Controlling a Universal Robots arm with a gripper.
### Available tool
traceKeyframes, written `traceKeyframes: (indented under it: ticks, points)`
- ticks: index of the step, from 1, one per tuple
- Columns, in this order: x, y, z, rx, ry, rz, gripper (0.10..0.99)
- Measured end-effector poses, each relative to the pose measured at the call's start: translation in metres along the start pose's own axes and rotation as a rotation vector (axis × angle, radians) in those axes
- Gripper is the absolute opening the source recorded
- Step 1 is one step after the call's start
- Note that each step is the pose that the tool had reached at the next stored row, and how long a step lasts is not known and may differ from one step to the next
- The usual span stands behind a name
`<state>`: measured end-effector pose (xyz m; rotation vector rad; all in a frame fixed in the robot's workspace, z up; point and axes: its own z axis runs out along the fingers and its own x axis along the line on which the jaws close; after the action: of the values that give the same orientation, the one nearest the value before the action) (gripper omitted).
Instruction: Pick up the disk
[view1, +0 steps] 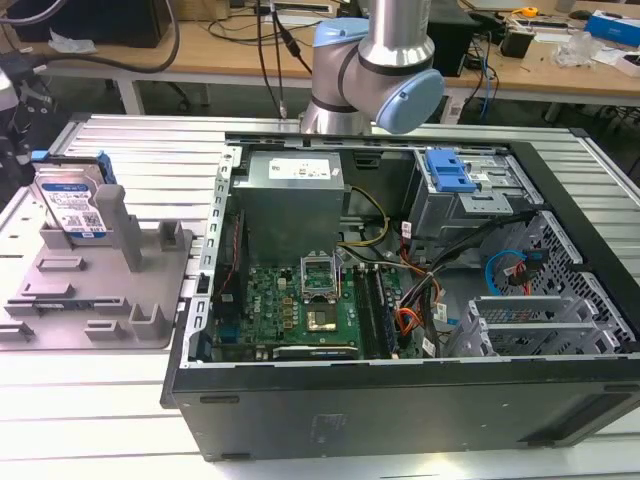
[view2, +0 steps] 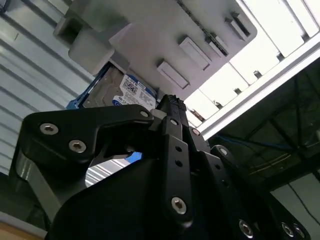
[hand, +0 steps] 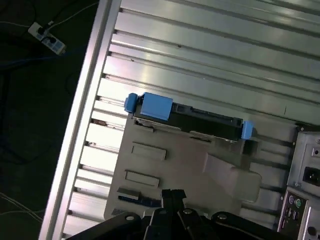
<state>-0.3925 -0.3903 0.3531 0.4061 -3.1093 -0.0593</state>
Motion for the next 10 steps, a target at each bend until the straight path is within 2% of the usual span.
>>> traceKeyframes:
  ticks: [2,5,10]
  points:
    - [0.0,0.0,0.0002,0.0,0.0016,-0.039,0.106]
    - [0.0,-0.0001,0.001,0.0,0.0055,-0.142,0.106]
    - [0.0,-0.0001,0.0022,0.0,0.0106,-0.275,0.106]
